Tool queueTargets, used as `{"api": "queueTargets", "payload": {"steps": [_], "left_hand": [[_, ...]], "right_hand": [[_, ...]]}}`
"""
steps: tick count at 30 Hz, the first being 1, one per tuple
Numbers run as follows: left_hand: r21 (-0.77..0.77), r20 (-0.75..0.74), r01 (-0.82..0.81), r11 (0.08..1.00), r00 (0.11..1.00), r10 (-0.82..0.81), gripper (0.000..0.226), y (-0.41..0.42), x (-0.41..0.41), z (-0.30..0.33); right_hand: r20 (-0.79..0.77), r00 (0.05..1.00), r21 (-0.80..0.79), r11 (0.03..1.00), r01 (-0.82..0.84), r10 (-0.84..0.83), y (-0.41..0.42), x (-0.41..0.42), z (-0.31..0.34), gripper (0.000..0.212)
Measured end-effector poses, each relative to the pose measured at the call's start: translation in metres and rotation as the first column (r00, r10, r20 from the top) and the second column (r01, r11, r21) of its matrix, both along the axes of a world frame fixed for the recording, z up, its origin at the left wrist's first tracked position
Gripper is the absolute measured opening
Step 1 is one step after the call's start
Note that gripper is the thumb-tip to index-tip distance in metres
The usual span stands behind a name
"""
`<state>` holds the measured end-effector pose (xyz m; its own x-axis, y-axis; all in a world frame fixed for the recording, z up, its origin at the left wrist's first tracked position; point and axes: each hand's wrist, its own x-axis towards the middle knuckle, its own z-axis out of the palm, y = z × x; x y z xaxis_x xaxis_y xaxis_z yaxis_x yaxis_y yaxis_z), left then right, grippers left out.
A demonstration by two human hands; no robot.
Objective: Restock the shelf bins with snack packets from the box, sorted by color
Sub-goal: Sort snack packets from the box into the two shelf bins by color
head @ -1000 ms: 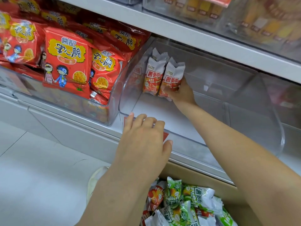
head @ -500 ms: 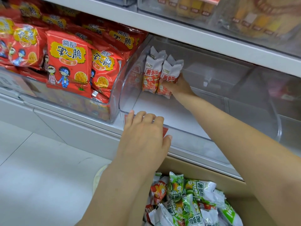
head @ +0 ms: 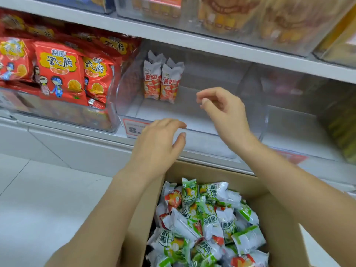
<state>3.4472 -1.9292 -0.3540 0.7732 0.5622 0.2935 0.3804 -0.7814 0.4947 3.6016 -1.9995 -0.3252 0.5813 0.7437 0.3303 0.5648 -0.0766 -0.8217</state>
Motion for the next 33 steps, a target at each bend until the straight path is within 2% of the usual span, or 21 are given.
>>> {"api": "queueTargets", "payload": {"steps": [3,5,7,8,10,12,13,15,18,20,23,26,30,33], "left_hand": [[-0.059,-0.156,0.119,0.991,0.979,-0.127,0.033,-0.036,-0.009,-0.011],[-0.043,-0.307,0.248,0.968,0.919,-0.249,0.035,-0.061,-0.013,-0.025],[-0.093,-0.472,0.341,0.936,0.813,-0.343,0.033,-0.085,-0.013,-0.046],[-0.133,-0.560,0.358,0.924,0.742,-0.368,0.033,-0.096,-0.012,-0.060],[-0.211,-0.715,0.384,0.899,0.566,-0.409,0.036,-0.118,-0.013,-0.088],[-0.298,-0.791,0.378,0.876,0.416,-0.448,0.036,-0.141,-0.015,-0.112],[-0.324,-0.803,0.366,0.873,0.382,-0.458,0.037,-0.152,-0.016,-0.123],[-0.311,-0.800,0.367,0.876,0.397,-0.450,0.037,-0.172,-0.014,-0.137],[-0.231,-0.749,0.437,0.869,0.491,-0.445,0.040,-0.200,-0.008,-0.153],[-0.314,-0.695,0.418,0.852,0.510,-0.507,0.045,-0.221,-0.003,-0.163],[-0.508,-0.642,0.283,0.814,0.506,-0.577,0.062,-0.254,-0.003,-0.178],[-0.470,-0.693,0.269,0.841,0.477,-0.540,0.082,-0.275,-0.008,-0.190],[-0.346,-0.711,0.351,0.870,0.507,-0.487,0.069,-0.272,-0.013,-0.187],[-0.401,-0.643,0.307,0.863,0.576,-0.504,0.063,-0.263,-0.018,-0.180]], "right_hand": [[0.066,0.995,-0.047,0.996,-0.077,0.080,-0.069,-0.017,-0.014,0.021],[0.112,0.988,-0.192,0.978,-0.086,0.108,-0.110,-0.022,-0.042,0.020],[0.120,0.985,-0.406,0.912,-0.068,0.127,-0.147,-0.024,-0.079,0.019],[0.106,0.985,-0.528,0.847,-0.063,0.140,-0.164,-0.025,-0.098,0.019],[0.092,0.980,-0.765,0.643,-0.045,0.177,-0.200,-0.025,-0.138,0.027],[0.097,0.969,-0.896,0.443,-0.014,0.227,-0.235,-0.022,-0.169,0.035],[0.097,0.964,-0.931,0.366,0.000,0.247,-0.252,-0.020,-0.181,0.036],[0.073,0.954,-0.967,0.255,-0.004,0.291,-0.276,-0.018,-0.196,0.037],[0.105,0.912,-0.979,0.204,0.024,0.396,-0.282,-0.019,-0.200,0.038],[0.127,0.890,-0.980,0.192,0.045,0.439,-0.281,-0.020,-0.203,0.041],[0.082,0.895,-0.991,0.129,0.027,0.438,-0.288,-0.024,-0.212,0.045],[0.086,0.889,-0.993,0.113,0.039,0.449,-0.290,-0.025,-0.216,0.051],[-0.007,0.886,-0.997,0.068,-0.044,0.463,-0.285,-0.020,-0.212,0.068],[-0.063,0.942,-0.981,0.152,-0.118,0.328,-0.284,-0.018,-0.199,0.062]]}}
